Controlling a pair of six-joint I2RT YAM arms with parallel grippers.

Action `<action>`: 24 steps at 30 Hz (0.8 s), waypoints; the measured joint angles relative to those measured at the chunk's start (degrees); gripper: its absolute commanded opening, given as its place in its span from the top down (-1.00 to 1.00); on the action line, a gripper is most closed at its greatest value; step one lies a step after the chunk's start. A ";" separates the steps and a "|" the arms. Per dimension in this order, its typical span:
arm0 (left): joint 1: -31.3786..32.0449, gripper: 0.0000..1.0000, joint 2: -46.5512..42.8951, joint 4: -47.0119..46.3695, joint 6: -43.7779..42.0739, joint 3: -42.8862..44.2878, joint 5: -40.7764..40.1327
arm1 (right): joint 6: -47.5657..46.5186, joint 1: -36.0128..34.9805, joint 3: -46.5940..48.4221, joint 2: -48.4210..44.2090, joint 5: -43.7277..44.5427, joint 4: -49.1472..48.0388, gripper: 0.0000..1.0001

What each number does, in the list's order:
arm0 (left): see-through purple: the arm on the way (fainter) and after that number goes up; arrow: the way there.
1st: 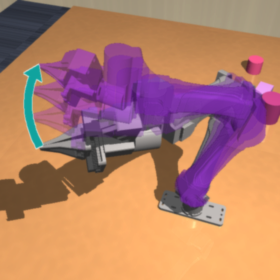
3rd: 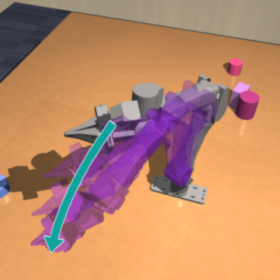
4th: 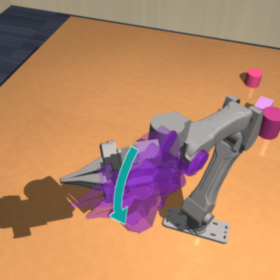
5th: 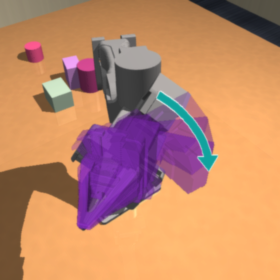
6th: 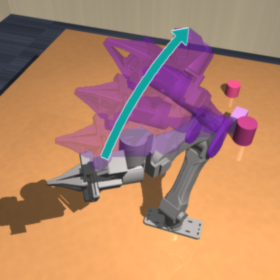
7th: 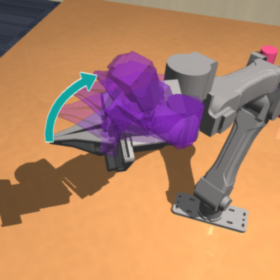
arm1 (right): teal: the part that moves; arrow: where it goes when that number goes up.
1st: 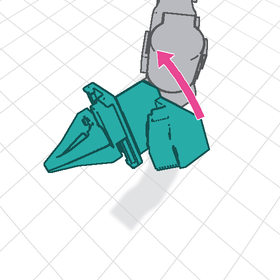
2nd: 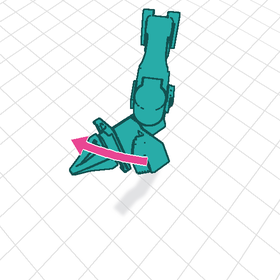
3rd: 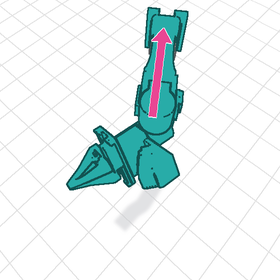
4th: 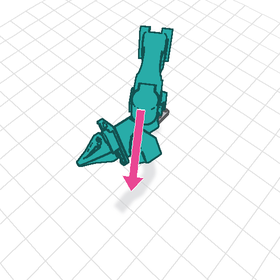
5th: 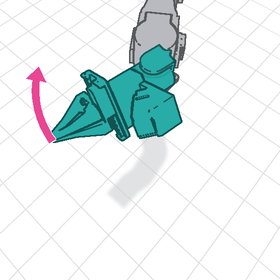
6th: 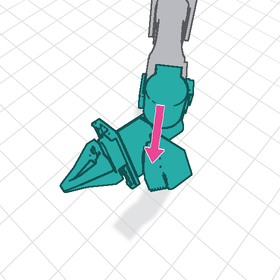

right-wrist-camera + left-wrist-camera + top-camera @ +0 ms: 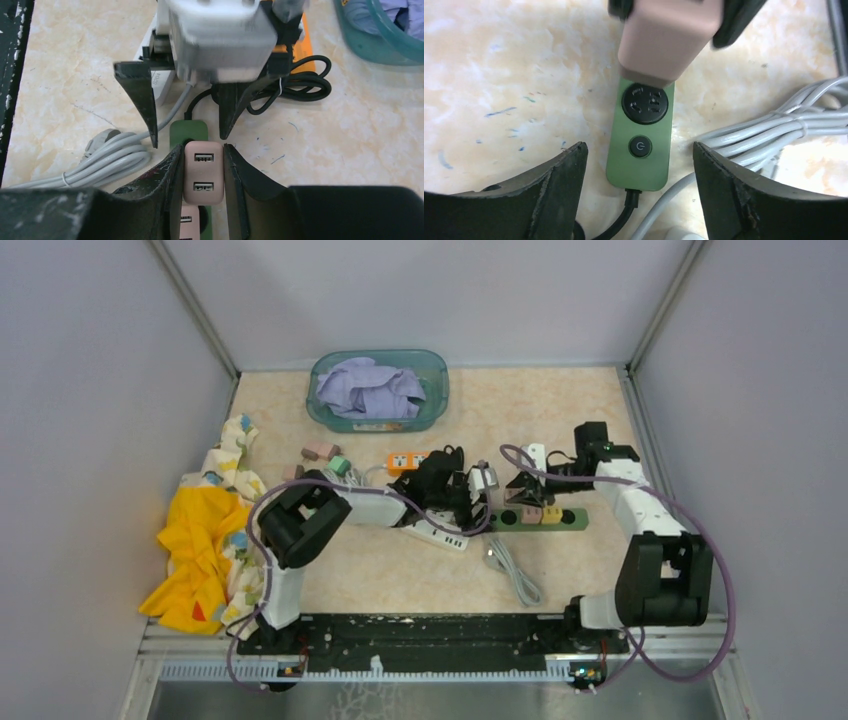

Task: Pull the plug off the socket
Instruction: Remove the plug from the socket.

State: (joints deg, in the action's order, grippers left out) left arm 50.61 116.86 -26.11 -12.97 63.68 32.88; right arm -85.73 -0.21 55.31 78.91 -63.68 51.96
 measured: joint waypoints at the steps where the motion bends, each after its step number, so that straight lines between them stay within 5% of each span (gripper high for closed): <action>1: 0.00 -0.72 -1.29 -0.09 0.66 -0.57 -0.48 | 0.57 0.11 0.39 -0.11 0.04 0.00 1.00; 13: -0.11 -0.73 -21.53 -5.51 7.04 -13.40 -4.46 | 19.43 0.13 2.25 -0.66 -3.69 -4.39 1.00; 18: -0.39 -0.78 -32.74 -6.58 15.34 -25.11 -7.54 | 41.57 0.13 1.14 -0.83 -11.19 -16.46 1.00; 24: -1.16 -1.00 -44.17 -7.06 30.29 -33.27 -13.70 | 80.70 -0.44 -10.93 -1.66 -13.68 -47.67 1.00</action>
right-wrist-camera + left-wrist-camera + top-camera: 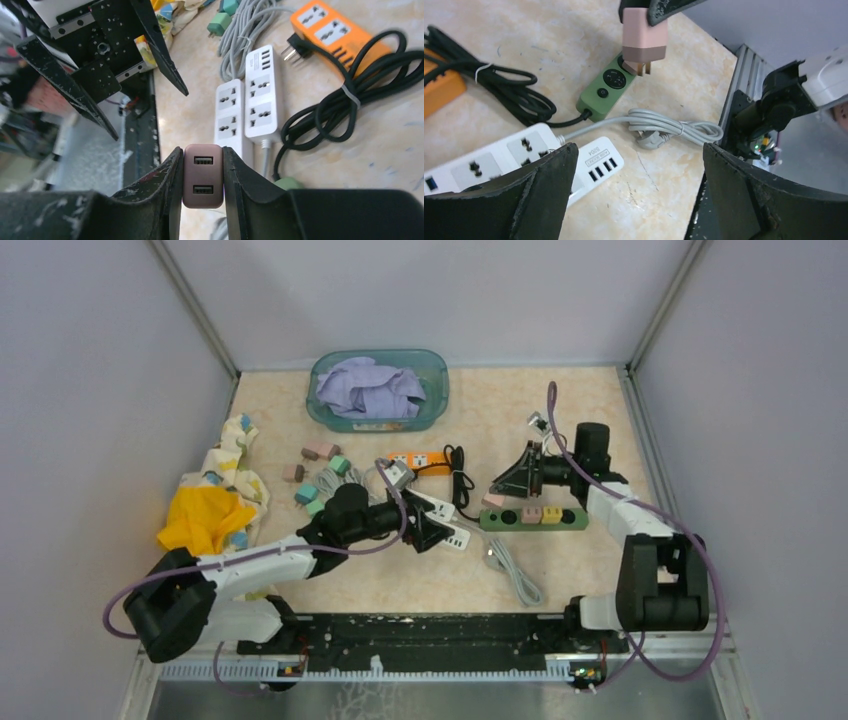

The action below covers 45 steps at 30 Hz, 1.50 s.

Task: Pull the plug off the socket
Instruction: Remove the plug from the socket, then place the plug at the center of the board.

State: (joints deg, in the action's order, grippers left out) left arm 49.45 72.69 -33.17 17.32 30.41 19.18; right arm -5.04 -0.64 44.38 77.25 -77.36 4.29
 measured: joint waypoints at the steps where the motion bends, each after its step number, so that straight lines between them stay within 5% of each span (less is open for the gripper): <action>1: -0.13 -1.00 -1.44 0.00 2.62 -1.05 -0.96 | 5.73 -0.11 -1.86 0.02 0.57 -3.91 1.00; 6: -0.74 -1.00 -5.20 -0.04 12.07 -4.57 -4.39 | 23.41 -0.70 -3.54 0.52 3.48 -13.97 1.00; 13: -0.76 -1.00 -4.85 1.81 20.22 -3.65 -8.74 | 34.62 -2.27 -2.69 6.16 6.34 -15.06 1.00; 23: 0.52 -0.92 5.88 24.59 23.80 17.59 -17.03 | 33.64 -4.13 -0.48 7.93 8.68 -8.48 1.00; 30: 9.62 -0.91 12.04 38.77 22.23 29.77 -30.25 | 32.06 -4.39 -0.28 8.04 9.29 -6.05 1.00; 39: 15.67 -0.53 25.55 50.69 17.03 47.67 -41.97 | 31.52 -4.48 -0.17 8.07 9.77 -5.03 1.00; 45: 15.67 -0.29 30.97 55.21 13.84 51.47 -44.74 | 30.95 -4.50 0.00 8.24 10.32 -5.05 1.00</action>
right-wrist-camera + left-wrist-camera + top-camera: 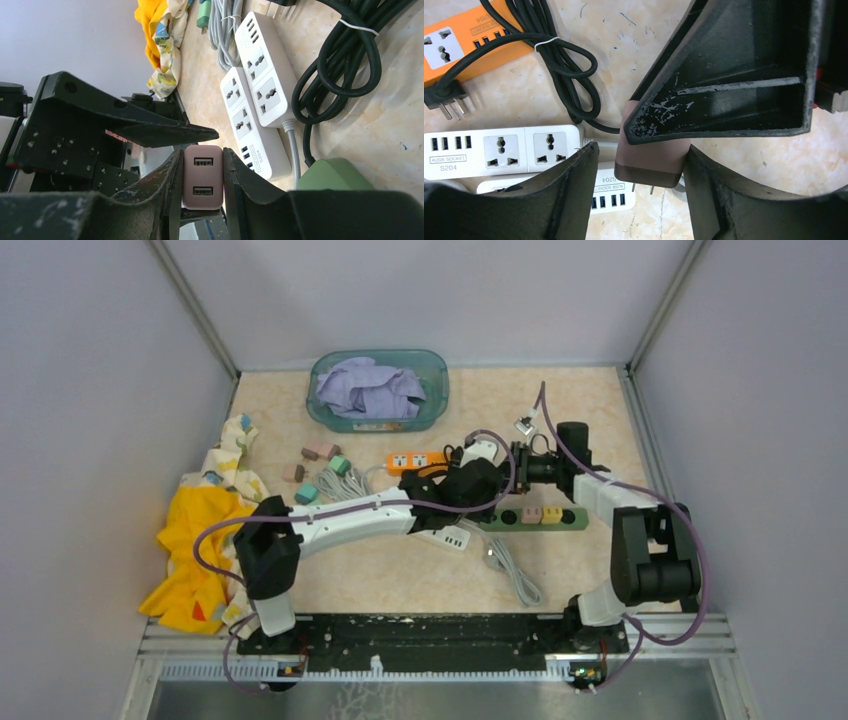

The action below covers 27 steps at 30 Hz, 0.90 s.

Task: Pull the plug off the socket
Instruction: Place the plug at the center of the board.

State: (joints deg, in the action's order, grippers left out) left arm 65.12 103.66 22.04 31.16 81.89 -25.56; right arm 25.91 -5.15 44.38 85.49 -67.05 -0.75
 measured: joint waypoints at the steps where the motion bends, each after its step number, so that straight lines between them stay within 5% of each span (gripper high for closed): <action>1: 0.00 -0.25 0.09 0.00 -0.55 0.09 -0.13 | 0.02 0.00 0.00 0.13 0.00 0.00 1.00; 5: 0.15 0.04 0.07 -0.42 -2.27 0.20 0.13 | 0.07 -0.02 0.00 0.26 -0.09 0.11 1.00; 9: 0.26 0.63 0.07 -0.96 -3.72 0.15 0.68 | 0.13 -0.02 0.02 0.28 -0.20 -0.04 1.00; 13: 0.26 0.98 0.04 -1.25 -4.74 -0.04 0.72 | 0.09 -0.07 0.02 0.28 -0.26 -0.09 0.70; 20: 0.02 0.99 -3.50 -4.85 -6.84 -5.95 0.94 | -0.92 -0.11 0.76 0.28 -1.20 1.51 -0.10; 27: -2.01 0.99 -13.57 -9.57 -7.87 -20.76 1.33 | -6.10 -0.11 3.82 0.28 -2.14 5.25 -0.27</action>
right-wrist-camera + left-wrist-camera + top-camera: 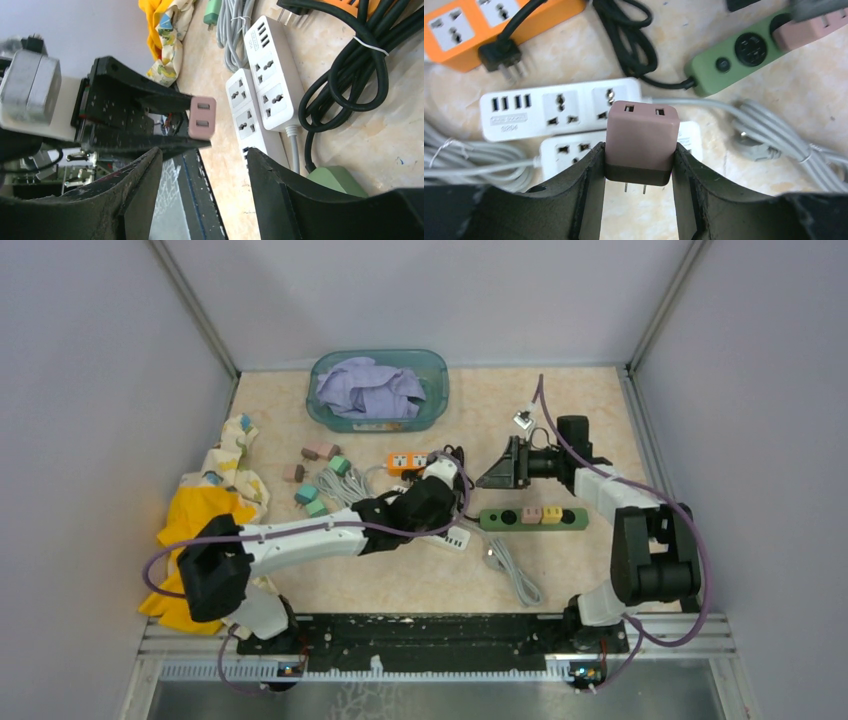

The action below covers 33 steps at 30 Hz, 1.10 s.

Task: Pull the plug off the socket
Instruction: Place the plug at the center of the board.

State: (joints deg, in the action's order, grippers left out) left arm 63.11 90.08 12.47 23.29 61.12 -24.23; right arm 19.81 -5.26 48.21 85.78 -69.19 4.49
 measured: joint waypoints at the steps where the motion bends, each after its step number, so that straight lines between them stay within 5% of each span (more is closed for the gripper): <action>1: -0.57 0.99 -1.99 -1.22 -0.02 -2.69 0.35 | -0.46 0.00 0.02 0.00 -0.07 0.35 -0.27; 6: -6.97 1.00 -10.49 -4.92 1.20 -12.72 3.91 | -2.21 0.00 0.02 0.00 -0.26 2.38 -0.28; 16: -33.07 1.00 -22.38 -8.63 7.93 -25.83 15.58 | -3.34 0.00 0.31 0.00 -0.28 3.54 -0.28; 22: -45.57 0.97 -23.32 -11.10 11.58 -26.34 21.00 | -3.41 0.00 0.31 0.00 -0.28 3.72 -0.28; 33: -54.73 0.83 -17.05 -6.32 20.06 -19.91 17.92 | -3.78 0.00 0.31 0.00 -0.31 3.76 -0.28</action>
State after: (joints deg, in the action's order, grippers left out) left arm 8.38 73.03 6.15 43.35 41.21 -6.31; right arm 16.03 -5.26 48.51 85.78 -69.49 8.25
